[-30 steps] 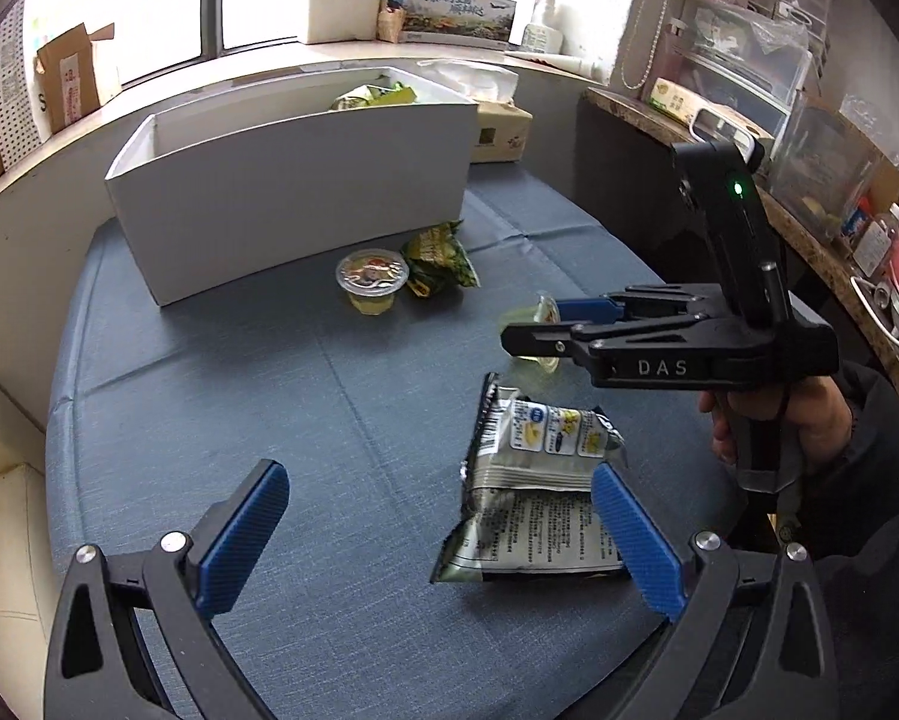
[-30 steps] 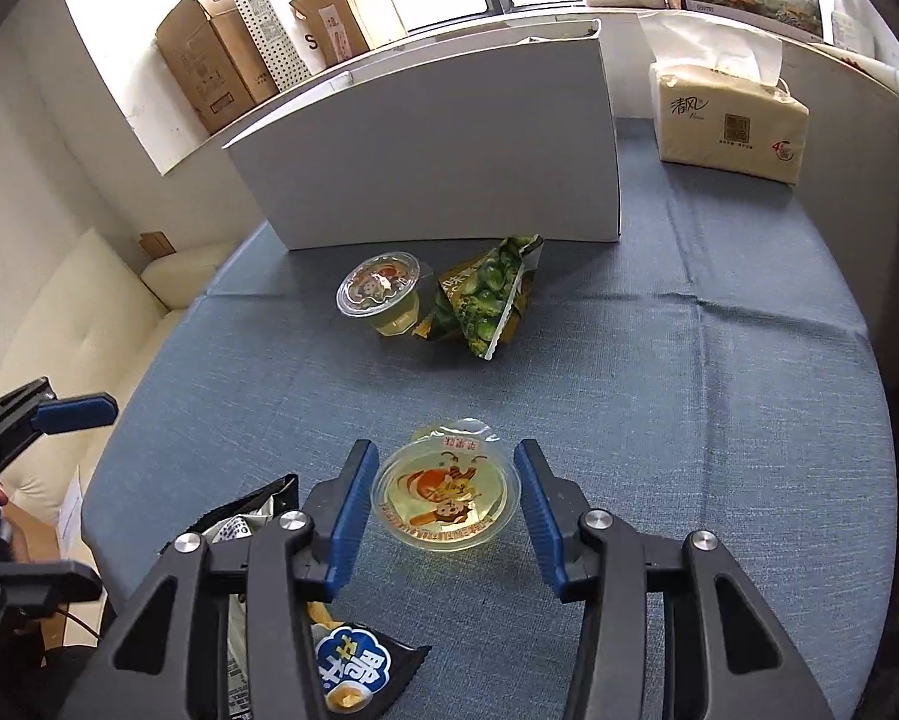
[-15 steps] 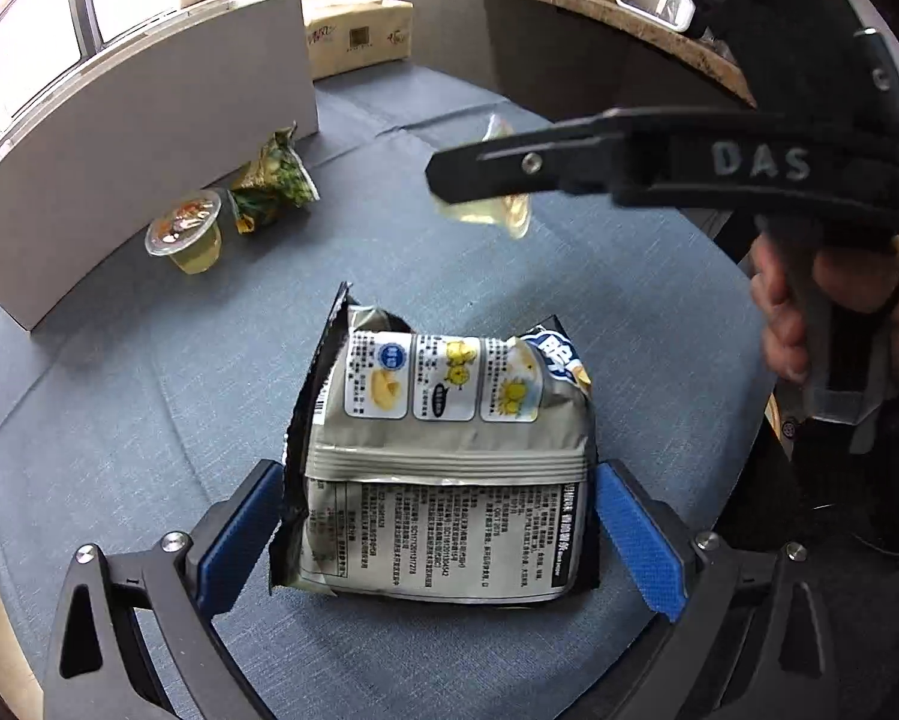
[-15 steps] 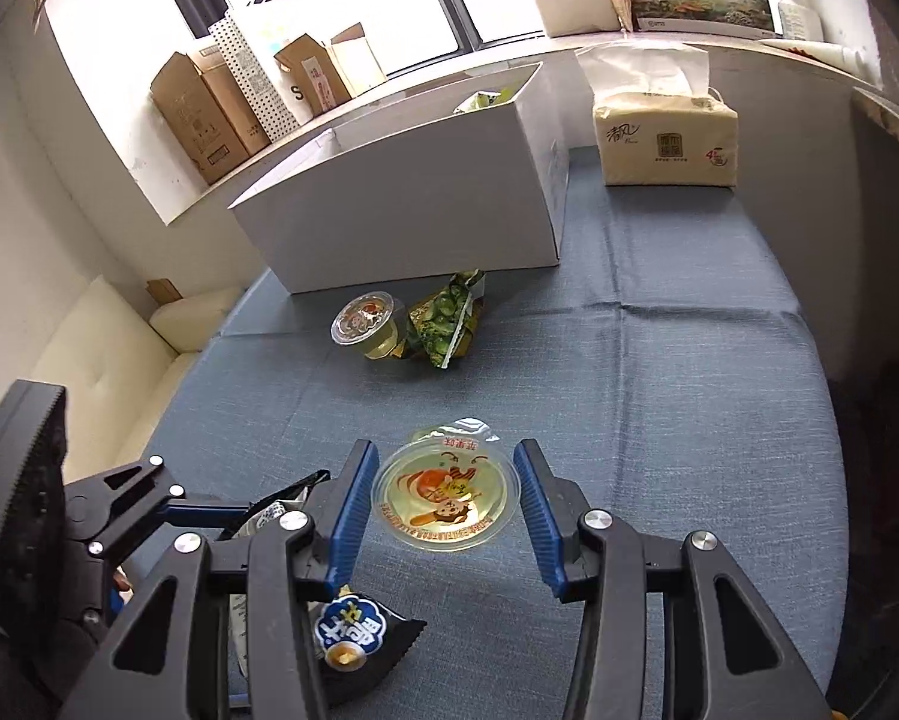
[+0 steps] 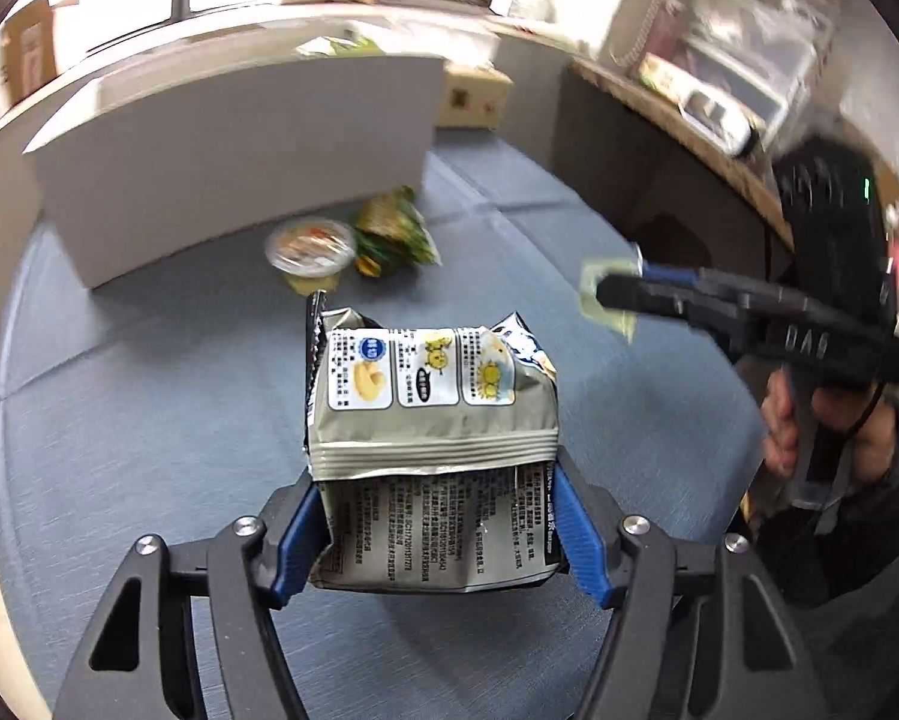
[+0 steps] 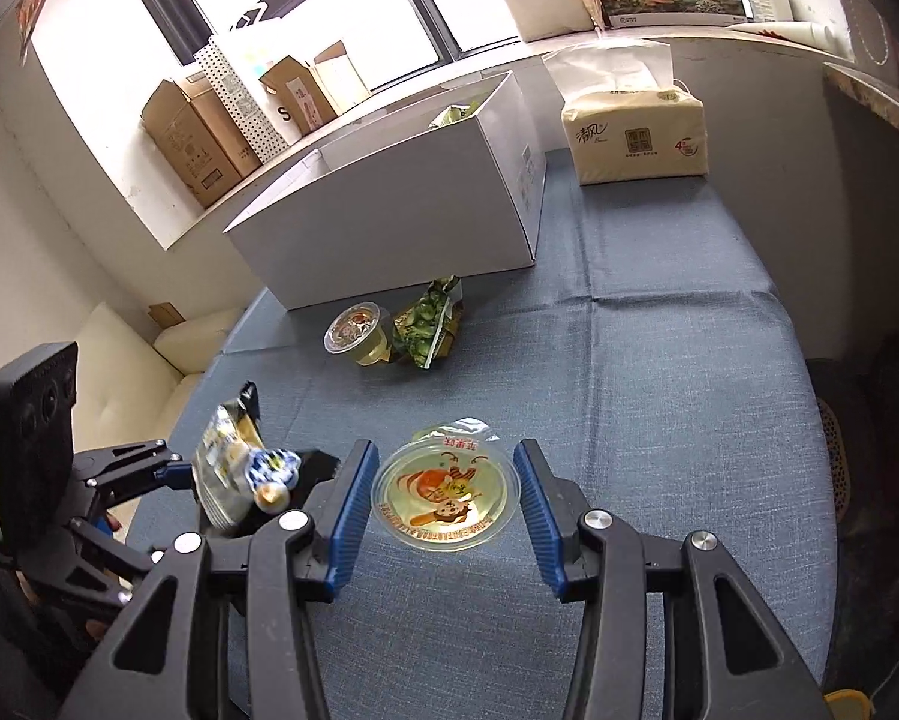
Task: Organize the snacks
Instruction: 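Carry the jelly cup and silver bag over the box and release them inside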
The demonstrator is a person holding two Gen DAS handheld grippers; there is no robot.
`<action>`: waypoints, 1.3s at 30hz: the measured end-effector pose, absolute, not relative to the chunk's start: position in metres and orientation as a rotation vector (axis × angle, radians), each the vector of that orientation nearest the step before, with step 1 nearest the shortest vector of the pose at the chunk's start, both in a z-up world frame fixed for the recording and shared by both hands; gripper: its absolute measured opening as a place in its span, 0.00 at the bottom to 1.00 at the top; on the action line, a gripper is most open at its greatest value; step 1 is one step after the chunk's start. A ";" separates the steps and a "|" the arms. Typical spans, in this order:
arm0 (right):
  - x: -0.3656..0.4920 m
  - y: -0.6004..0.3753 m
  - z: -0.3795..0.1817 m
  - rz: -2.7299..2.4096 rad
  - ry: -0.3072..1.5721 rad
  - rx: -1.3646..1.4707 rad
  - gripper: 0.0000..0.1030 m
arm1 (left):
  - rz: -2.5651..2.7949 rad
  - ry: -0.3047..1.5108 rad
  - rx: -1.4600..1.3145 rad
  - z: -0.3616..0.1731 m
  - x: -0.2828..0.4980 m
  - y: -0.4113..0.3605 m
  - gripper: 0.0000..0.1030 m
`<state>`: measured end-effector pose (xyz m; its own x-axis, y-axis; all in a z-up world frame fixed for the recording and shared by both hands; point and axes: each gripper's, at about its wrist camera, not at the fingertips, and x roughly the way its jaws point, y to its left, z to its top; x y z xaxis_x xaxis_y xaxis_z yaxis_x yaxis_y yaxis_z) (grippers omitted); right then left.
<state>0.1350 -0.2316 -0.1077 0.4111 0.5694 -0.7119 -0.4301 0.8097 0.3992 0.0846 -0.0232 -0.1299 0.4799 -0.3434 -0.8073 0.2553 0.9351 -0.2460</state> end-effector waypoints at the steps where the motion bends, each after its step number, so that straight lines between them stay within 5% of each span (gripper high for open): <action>1: 0.136 -0.230 -0.106 0.639 0.957 0.160 0.50 | -0.359 0.996 -0.127 -0.123 0.084 -0.014 0.70; 18: 0.199 -0.164 0.004 0.760 0.764 0.075 0.50 | -0.174 0.702 -0.145 0.017 0.158 0.072 0.71; 29: 0.320 -0.125 0.019 0.666 0.810 0.088 0.50 | -0.088 0.758 -0.201 -0.006 0.302 0.114 0.71; 32: 0.337 -0.125 0.005 0.669 0.854 0.118 0.50 | -0.109 0.785 -0.237 -0.019 0.320 0.118 0.82; 33: 0.342 -0.123 0.001 0.663 0.864 0.117 0.52 | -0.101 0.796 -0.230 -0.023 0.325 0.118 0.90; 35: 0.347 -0.120 -0.008 0.640 0.898 0.099 0.89 | -0.074 0.822 -0.207 -0.032 0.333 0.116 1.00; 39: 0.346 -0.127 -0.012 0.635 0.883 0.129 0.94 | -0.063 0.836 -0.193 -0.040 0.332 0.114 1.00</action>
<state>0.3457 -0.1266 -0.0118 0.4654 0.5665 -0.6801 -0.4637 0.8105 0.3579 0.3322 0.1143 -0.0400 0.6697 -0.1313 -0.7309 -0.0203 0.9806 -0.1948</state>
